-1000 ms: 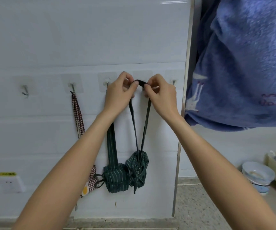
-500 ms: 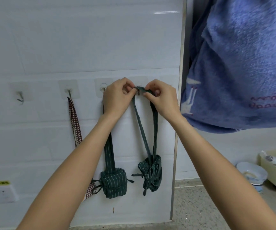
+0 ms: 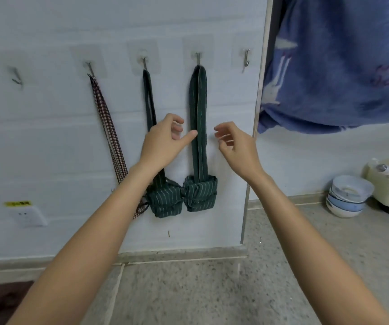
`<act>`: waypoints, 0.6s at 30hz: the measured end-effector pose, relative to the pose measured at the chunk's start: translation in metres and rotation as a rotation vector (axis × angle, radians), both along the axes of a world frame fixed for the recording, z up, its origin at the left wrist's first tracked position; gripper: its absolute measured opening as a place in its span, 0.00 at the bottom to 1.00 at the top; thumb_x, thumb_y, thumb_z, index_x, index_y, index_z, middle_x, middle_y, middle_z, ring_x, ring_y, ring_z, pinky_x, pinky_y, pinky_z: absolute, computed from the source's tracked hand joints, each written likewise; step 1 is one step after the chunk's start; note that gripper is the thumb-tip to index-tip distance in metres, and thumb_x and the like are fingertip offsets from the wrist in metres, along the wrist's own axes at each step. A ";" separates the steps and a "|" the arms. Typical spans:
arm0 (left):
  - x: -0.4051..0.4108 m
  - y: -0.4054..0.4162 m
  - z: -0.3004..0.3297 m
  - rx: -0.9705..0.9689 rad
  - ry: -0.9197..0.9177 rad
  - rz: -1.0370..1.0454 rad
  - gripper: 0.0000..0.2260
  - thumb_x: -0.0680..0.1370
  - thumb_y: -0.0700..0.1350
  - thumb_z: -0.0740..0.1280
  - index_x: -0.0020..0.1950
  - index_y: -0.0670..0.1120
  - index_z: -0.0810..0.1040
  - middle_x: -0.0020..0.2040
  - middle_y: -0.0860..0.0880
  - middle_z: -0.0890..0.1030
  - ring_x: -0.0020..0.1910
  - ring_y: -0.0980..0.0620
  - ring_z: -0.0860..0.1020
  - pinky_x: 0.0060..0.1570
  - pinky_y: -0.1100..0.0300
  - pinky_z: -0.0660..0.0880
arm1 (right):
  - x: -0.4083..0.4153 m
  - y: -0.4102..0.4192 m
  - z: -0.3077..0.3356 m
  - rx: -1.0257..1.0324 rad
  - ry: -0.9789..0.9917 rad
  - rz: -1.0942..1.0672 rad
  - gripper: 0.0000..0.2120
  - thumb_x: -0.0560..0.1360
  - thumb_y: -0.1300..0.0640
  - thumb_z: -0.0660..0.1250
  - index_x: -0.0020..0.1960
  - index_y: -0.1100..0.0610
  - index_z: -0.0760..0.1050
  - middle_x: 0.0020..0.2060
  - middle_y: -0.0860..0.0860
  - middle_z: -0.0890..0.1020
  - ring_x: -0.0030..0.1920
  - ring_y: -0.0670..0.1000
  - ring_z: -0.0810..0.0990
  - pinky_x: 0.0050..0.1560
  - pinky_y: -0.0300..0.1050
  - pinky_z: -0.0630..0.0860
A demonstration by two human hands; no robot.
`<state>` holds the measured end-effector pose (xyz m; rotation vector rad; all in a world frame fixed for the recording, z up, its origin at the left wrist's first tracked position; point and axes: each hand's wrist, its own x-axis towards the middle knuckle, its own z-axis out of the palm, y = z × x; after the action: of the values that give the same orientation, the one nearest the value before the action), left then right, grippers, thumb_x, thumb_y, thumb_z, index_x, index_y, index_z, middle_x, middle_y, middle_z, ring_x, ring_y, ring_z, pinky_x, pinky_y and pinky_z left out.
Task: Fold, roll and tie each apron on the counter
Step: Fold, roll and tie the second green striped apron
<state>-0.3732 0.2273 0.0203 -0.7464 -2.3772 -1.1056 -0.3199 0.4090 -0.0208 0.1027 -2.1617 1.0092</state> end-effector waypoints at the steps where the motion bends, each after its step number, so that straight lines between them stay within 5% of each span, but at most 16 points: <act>1: 0.003 -0.004 -0.018 -0.093 -0.056 0.009 0.20 0.72 0.62 0.67 0.58 0.51 0.73 0.49 0.56 0.78 0.45 0.58 0.77 0.47 0.64 0.72 | 0.003 0.000 -0.024 0.010 -0.079 -0.007 0.16 0.72 0.64 0.61 0.57 0.52 0.73 0.48 0.47 0.80 0.47 0.47 0.78 0.52 0.50 0.76; 4: 0.011 -0.006 -0.059 -0.346 -0.175 0.006 0.27 0.71 0.67 0.64 0.61 0.49 0.72 0.54 0.53 0.78 0.50 0.54 0.77 0.53 0.56 0.74 | 0.013 -0.005 -0.076 -0.064 -0.289 0.016 0.17 0.72 0.62 0.63 0.60 0.53 0.72 0.52 0.48 0.79 0.51 0.49 0.78 0.54 0.51 0.75; 7: 0.018 0.001 -0.086 -0.439 -0.207 0.030 0.30 0.72 0.68 0.62 0.63 0.47 0.73 0.56 0.50 0.80 0.53 0.50 0.78 0.53 0.56 0.74 | 0.022 -0.015 -0.104 -0.233 -0.428 0.176 0.20 0.75 0.58 0.66 0.66 0.53 0.66 0.56 0.49 0.75 0.56 0.49 0.75 0.51 0.37 0.73; 10: 0.021 0.005 -0.102 -0.382 -0.257 0.002 0.24 0.75 0.61 0.64 0.60 0.45 0.77 0.56 0.48 0.81 0.54 0.51 0.78 0.53 0.59 0.72 | 0.029 -0.025 -0.118 -0.364 -0.300 0.159 0.18 0.76 0.57 0.67 0.63 0.52 0.68 0.53 0.44 0.76 0.54 0.47 0.76 0.51 0.38 0.76; 14: 0.017 0.004 -0.115 -0.217 -0.406 -0.131 0.19 0.76 0.53 0.67 0.62 0.44 0.77 0.60 0.49 0.79 0.59 0.52 0.77 0.59 0.59 0.72 | 0.027 -0.022 -0.130 -0.238 -0.165 0.019 0.17 0.72 0.49 0.70 0.59 0.48 0.71 0.53 0.43 0.78 0.52 0.46 0.77 0.50 0.49 0.78; 18: 0.013 0.008 -0.129 -0.169 -0.318 -0.037 0.16 0.76 0.47 0.69 0.62 0.45 0.77 0.60 0.47 0.79 0.59 0.50 0.77 0.59 0.60 0.71 | 0.013 -0.025 -0.136 -0.130 -0.172 -0.034 0.19 0.71 0.50 0.72 0.59 0.51 0.71 0.53 0.44 0.76 0.50 0.45 0.75 0.49 0.50 0.77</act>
<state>-0.3603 0.2350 -0.1085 -0.7173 -2.7617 -1.1190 -0.3067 0.3844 -0.1569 -0.0852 -2.2356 1.1732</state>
